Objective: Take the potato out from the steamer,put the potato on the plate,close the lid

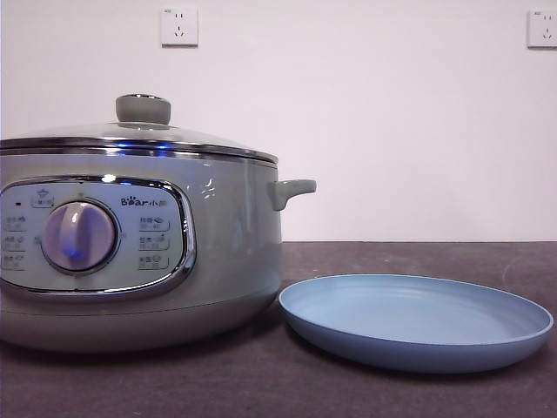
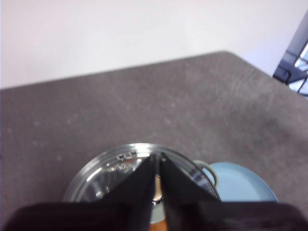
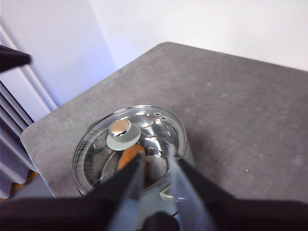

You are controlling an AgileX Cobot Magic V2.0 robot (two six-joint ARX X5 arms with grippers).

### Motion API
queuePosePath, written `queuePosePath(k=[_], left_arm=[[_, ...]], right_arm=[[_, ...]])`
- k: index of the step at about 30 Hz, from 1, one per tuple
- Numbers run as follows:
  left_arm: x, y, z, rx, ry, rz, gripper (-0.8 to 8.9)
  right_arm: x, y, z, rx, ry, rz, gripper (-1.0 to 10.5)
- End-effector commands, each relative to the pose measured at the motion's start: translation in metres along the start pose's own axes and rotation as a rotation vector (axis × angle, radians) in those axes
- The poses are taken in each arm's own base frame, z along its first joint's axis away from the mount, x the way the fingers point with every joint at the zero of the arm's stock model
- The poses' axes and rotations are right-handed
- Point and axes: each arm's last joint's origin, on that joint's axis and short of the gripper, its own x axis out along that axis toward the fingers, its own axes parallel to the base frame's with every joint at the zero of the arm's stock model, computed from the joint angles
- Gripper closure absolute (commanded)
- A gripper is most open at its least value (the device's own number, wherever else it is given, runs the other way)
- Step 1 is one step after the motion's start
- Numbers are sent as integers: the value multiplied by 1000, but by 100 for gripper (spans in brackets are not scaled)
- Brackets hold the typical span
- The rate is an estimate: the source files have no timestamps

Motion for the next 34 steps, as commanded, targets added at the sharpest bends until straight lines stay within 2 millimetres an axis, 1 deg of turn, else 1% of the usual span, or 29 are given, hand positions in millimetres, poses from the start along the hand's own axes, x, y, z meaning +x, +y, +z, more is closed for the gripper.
queuePosePath(k=[1,2,3,9,12,18,25,34], left_arm=[[5,0,-1,12,12,-2,497],[6,0,-1,12,17,-3,443],[8,0,-1,10,22,-3,422],[23,3,-2,2,64,-1,423],[35,5,-2,-1,94,-8,423],[68,5,-8,-6,182,-30,424],[107,5,-21,-14,305,-48,424],[141,7,-37,-4,421,15,424]], right_arm=[[-1,1,3,-32,-21,-31,479],[-2,2,3,-34,-22,-46,463],[-2,1,3,-34,-22,-57,466],[-2,1,3,-34,-23,-66,474],[-2,1,3,-34,-23,-66,474],[-2,1,3,-34,-23,-66,474],[-2,1,3,-34,-23,-66,474],[-2,1,3,-34,-23,-66,474]])
